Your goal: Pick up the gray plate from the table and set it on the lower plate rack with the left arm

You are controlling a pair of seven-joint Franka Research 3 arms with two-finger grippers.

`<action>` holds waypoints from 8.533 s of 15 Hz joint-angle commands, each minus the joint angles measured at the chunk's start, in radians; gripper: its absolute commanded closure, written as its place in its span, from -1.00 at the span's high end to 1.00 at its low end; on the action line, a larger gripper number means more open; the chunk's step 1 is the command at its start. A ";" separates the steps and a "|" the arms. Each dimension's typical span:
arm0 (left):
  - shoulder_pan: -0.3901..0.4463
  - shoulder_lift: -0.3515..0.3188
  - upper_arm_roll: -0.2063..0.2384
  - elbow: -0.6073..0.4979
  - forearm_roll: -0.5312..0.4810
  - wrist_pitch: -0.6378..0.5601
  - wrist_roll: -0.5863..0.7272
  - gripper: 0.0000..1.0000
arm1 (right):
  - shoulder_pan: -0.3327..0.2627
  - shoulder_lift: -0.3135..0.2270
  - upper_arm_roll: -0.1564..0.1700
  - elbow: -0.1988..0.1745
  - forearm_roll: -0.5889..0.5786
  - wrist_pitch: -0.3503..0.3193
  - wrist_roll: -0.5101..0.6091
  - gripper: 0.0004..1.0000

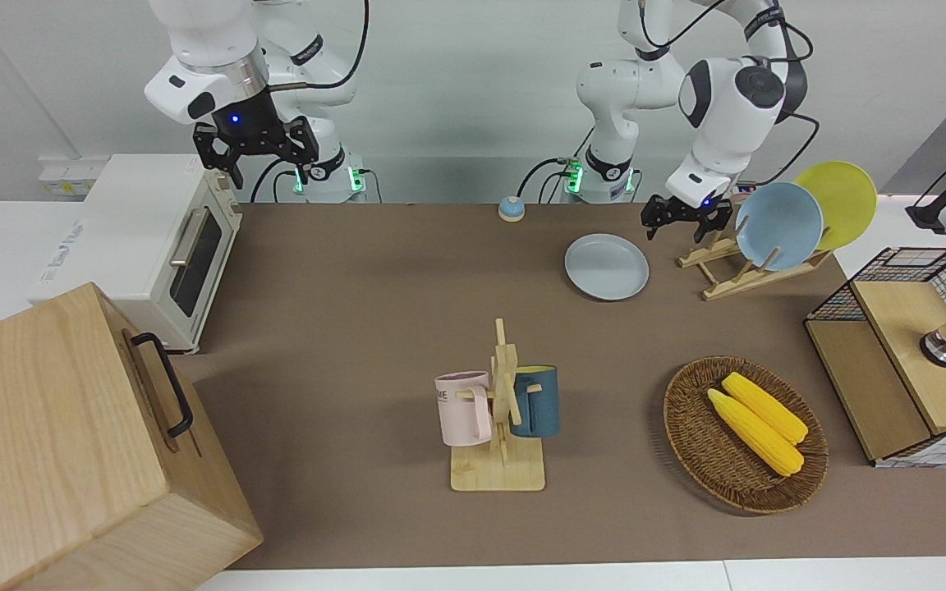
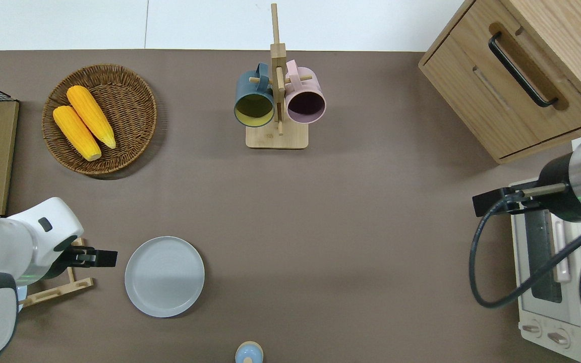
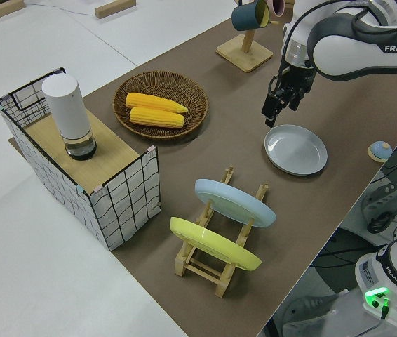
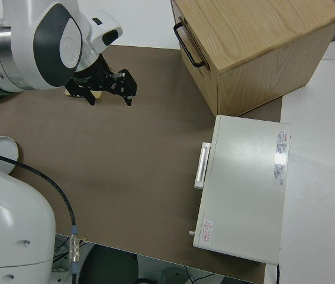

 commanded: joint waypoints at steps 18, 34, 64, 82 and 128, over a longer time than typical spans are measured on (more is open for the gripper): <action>-0.005 0.123 -0.018 -0.303 -0.008 0.493 -0.018 0.98 | -0.010 -0.002 0.006 0.006 0.010 -0.014 0.000 0.97; -0.007 0.155 -0.018 -0.310 -0.008 0.525 -0.017 -1.00 | -0.010 -0.002 0.006 0.006 0.010 -0.013 0.000 0.98; 0.007 -0.004 -0.001 0.064 -0.008 -0.131 -0.010 -1.00 | -0.010 -0.002 0.006 0.006 0.010 -0.014 0.000 0.97; 0.021 0.014 0.048 0.385 0.058 -0.412 -0.013 -1.00 | -0.010 -0.002 0.006 0.006 0.010 -0.014 0.000 0.98; -0.013 0.114 -0.173 0.074 0.948 -0.538 -0.817 -1.00 | -0.010 -0.002 0.006 0.006 0.010 -0.014 0.000 0.98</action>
